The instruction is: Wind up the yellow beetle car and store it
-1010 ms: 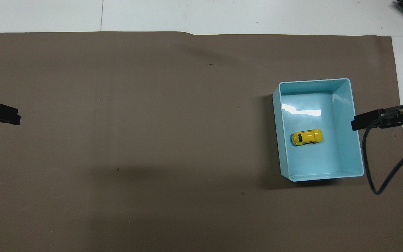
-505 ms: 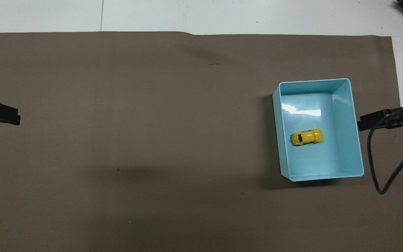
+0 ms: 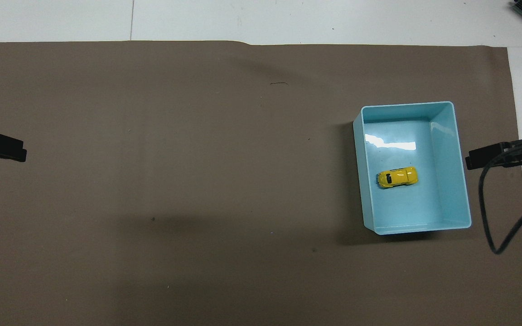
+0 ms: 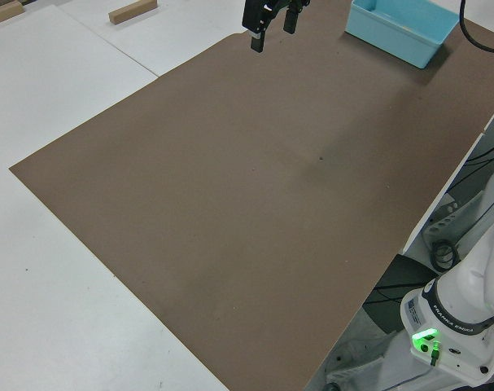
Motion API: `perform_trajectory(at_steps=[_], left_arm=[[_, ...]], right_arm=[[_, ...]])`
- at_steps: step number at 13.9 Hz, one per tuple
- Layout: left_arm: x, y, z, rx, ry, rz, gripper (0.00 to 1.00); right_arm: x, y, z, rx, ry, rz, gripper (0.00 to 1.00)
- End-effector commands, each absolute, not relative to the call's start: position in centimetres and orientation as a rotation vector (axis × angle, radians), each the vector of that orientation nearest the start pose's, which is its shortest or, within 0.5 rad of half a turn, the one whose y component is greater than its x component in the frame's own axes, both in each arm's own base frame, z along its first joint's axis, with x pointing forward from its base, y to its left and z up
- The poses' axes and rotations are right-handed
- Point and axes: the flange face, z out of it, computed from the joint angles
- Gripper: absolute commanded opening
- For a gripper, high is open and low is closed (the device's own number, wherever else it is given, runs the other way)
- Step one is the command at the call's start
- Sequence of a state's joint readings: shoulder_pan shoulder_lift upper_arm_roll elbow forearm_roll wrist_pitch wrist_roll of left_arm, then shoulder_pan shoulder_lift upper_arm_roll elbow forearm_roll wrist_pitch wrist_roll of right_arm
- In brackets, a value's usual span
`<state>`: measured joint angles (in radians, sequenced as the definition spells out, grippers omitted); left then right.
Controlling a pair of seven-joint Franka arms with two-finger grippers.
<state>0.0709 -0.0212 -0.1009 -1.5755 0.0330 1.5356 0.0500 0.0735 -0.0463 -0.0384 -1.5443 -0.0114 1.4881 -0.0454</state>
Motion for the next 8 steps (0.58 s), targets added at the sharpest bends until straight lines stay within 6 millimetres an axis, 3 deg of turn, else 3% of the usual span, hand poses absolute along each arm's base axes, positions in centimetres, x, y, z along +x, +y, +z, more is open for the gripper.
perform_trajectory(at_steps=[1, 8], left_arm=[[54.46, -1.22, 63.38, -3.116, 0.128, 0.044, 1.0], [54.46, -1.22, 63.38, -3.116, 0.128, 0.044, 1.0]], right_arm=[[52.86, 1.9, 65.78, -3.144, -0.115, 0.017, 1.0], [52.87, 2.08, 65.86, -3.144, -0.127, 0.012, 1.0]])
